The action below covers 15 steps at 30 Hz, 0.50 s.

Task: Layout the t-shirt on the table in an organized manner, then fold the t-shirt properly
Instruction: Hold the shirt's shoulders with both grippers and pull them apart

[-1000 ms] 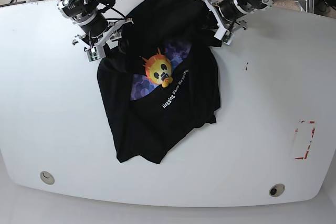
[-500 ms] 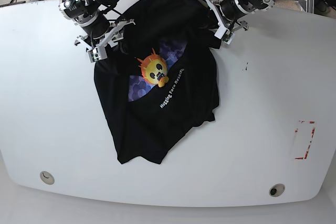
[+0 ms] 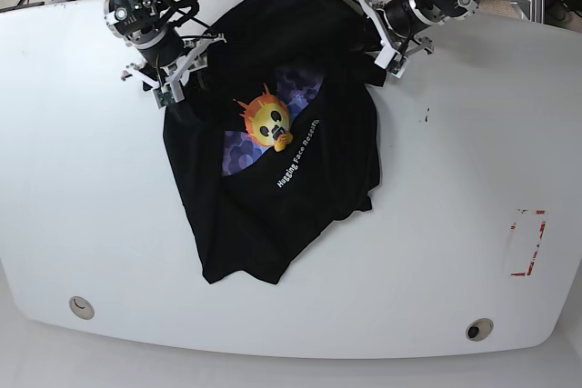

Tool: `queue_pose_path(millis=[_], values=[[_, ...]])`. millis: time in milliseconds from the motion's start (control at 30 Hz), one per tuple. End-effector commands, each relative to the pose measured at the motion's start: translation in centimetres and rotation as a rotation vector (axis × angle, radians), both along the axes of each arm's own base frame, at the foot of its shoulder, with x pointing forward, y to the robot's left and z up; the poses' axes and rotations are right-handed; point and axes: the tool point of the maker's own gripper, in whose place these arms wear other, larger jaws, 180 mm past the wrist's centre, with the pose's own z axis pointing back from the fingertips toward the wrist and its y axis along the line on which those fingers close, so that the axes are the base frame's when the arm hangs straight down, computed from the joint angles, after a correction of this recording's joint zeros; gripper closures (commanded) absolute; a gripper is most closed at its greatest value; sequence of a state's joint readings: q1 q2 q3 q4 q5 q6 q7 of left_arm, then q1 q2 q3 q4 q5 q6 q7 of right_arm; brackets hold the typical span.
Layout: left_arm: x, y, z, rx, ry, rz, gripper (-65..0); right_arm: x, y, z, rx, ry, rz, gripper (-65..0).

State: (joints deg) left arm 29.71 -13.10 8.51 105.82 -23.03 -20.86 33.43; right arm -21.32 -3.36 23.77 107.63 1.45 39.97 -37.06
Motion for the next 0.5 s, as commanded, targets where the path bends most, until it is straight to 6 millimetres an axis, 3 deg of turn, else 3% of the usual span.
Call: queue_pose_path(millis=[0,200,467], values=[[0.5,-0.3,1.0,-0.025,-0.032,0.002,0.0,0.4,-1.0,1.1,-0.02,-0.032,-0.018,-29.2],[0.7,-0.3,1.1,-0.025,-0.038,0.002,0.0,-1.1,-1.6,0.5,-0.041,0.028,-0.03,-29.2],[1.3,-0.9,1.4,-0.033,-0.054,-0.011,0.0,-3.1,-1.4,0.3,0.084,0.055,-0.093,-29.2]])
